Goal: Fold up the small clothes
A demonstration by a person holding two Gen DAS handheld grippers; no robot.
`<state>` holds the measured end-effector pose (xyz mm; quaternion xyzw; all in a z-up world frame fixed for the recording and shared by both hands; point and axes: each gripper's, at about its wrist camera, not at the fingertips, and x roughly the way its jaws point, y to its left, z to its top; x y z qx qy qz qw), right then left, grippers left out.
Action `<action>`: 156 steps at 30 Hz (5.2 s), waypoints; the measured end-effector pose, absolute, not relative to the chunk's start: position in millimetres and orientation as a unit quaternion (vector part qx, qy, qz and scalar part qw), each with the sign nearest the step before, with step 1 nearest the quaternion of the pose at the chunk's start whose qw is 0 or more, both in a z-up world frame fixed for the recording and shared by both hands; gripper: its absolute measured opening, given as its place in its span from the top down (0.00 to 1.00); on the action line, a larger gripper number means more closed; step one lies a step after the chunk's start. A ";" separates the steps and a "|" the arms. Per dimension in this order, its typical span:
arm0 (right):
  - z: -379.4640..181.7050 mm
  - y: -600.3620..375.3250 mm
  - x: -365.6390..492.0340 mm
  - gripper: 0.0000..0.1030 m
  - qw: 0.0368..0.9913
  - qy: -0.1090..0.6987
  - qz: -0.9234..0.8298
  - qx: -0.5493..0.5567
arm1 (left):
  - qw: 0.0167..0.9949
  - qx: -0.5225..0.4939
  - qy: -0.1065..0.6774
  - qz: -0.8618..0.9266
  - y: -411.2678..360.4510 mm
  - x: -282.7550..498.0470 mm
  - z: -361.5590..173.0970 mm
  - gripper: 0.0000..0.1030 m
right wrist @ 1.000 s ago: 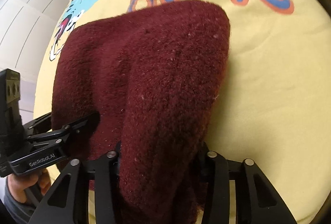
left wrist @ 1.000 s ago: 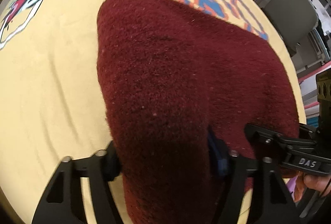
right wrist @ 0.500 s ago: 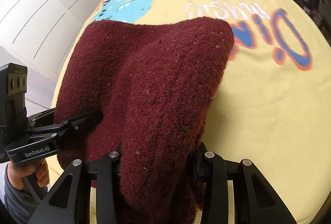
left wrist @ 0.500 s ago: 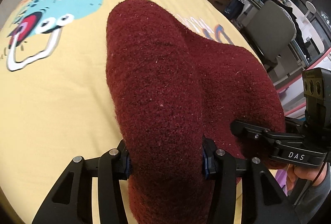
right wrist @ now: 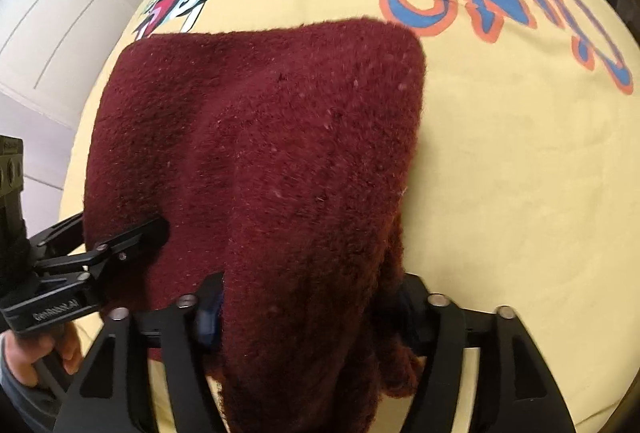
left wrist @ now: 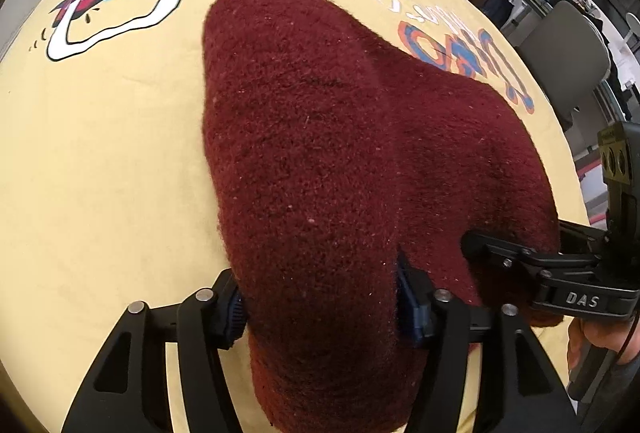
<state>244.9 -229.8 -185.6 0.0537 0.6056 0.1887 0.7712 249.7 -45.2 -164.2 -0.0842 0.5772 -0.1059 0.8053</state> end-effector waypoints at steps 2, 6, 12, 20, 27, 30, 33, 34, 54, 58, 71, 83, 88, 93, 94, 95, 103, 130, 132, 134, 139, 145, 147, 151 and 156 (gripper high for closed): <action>-176.9 -233.7 244.7 0.22 0.780 0.598 0.178 0.046 | 0.801 -0.089 0.584 -0.099 -43.1 249.6 -163.8 0.39; -156.5 -229.5 236.2 0.19 0.800 0.575 0.169 0.033 | 0.801 -0.089 0.587 -0.085 -34.2 256.4 -153.4 0.27; -136.0 -226.8 219.8 0.00 0.823 0.542 0.173 -0.004 | 0.813 -0.077 0.573 -0.070 -24.8 243.0 -134.0 0.01; -144.0 -227.9 210.5 0.00 0.844 0.511 0.164 -0.012 | 0.830 -0.083 0.549 -0.049 -14.1 230.8 -127.6 0.01; -177.9 -244.3 218.7 0.00 0.833 0.536 0.136 -0.013 | 0.826 -0.053 0.559 -0.034 -3.9 219.0 -146.1 0.01; -189.9 -256.5 220.8 0.00 0.831 0.538 0.141 0.010 | 0.828 -0.034 0.559 -0.029 -4.2 218.8 -161.4 0.00; -200.0 -262.4 221.1 0.00 0.830 0.538 0.146 0.022 | 0.826 -0.048 0.561 -0.033 -0.4 217.4 -175.9 0.00; -201.7 -263.7 220.8 0.00 0.830 0.538 0.146 0.028 | 0.827 -0.049 0.559 -0.034 -0.1 216.4 -177.9 0.00; -60.7 -283.5 140.4 0.00 0.885 0.449 0.120 -0.011 | 0.874 -0.028 0.485 0.030 5.1 135.4 -58.7 0.01; -37.5 -291.9 114.2 0.00 0.896 0.431 0.101 -0.029 | 0.884 -0.014 0.465 0.039 4.6 106.0 -28.5 0.01; -34.6 -316.5 51.9 0.00 0.900 0.431 0.065 -0.022 | 0.877 -0.009 0.476 0.061 12.0 45.3 -32.4 0.01; -38.0 -319.6 41.3 0.00 0.896 0.439 0.060 -0.026 | 0.875 -0.008 0.479 0.066 14.9 37.6 -35.9 0.01; -37.6 -319.1 40.8 0.00 0.895 0.440 0.062 -0.028 | 0.874 -0.007 0.482 0.067 16.0 37.3 -38.1 0.01; -38.1 -316.9 41.7 0.00 0.894 0.442 0.064 -0.031 | 0.873 -0.007 0.483 0.067 17.0 37.5 -38.6 0.01; -38.2 -316.6 41.6 0.00 0.894 0.443 0.064 -0.032 | 0.873 -0.007 0.483 0.067 17.0 37.5 -38.7 0.01; -38.2 -316.2 42.0 0.00 0.894 0.443 0.063 -0.032 | 0.873 -0.007 0.483 0.066 17.2 37.5 -38.7 0.01; -35.7 -314.9 41.5 0.00 0.894 0.441 0.065 -0.034 | 0.872 -0.004 0.486 0.067 16.2 37.8 -39.4 0.01; -35.2 -312.9 45.6 0.00 0.891 0.447 0.074 -0.039 | 0.871 -0.007 0.486 0.068 14.4 36.9 -38.7 0.01; -36.0 -313.2 46.1 0.00 0.890 0.448 0.075 -0.039 | 0.872 -0.007 0.485 0.067 13.9 35.6 -38.5 0.01; -36.1 -313.7 46.1 0.00 0.890 0.448 0.076 -0.040 | 0.871 -0.006 0.486 0.066 14.0 35.3 -38.7 0.01; -36.1 -313.6 46.1 0.00 0.890 0.448 0.075 -0.040 | 0.870 -0.005 0.488 0.064 14.4 35.3 -38.5 0.01; -37.1 -314.3 45.7 0.00 0.889 0.450 0.075 -0.041 | 0.870 -0.005 0.489 0.063 15.9 37.0 -37.7 0.01; -37.2 -314.3 45.6 0.00 0.889 0.450 0.075 -0.042 | 0.870 -0.005 0.490 0.063 16.1 37.8 -38.0 0.01; -37.9 -314.8 45.5 0.00 0.890 0.449 0.074 -0.041 | 0.868 -0.004 0.492 0.063 14.2 38.2 -39.8 0.01; -38.4 -315.4 45.4 0.00 0.888 0.451 0.075 -0.043 | 0.868 -0.005 0.493 0.062 11.9 37.8 -39.9 0.01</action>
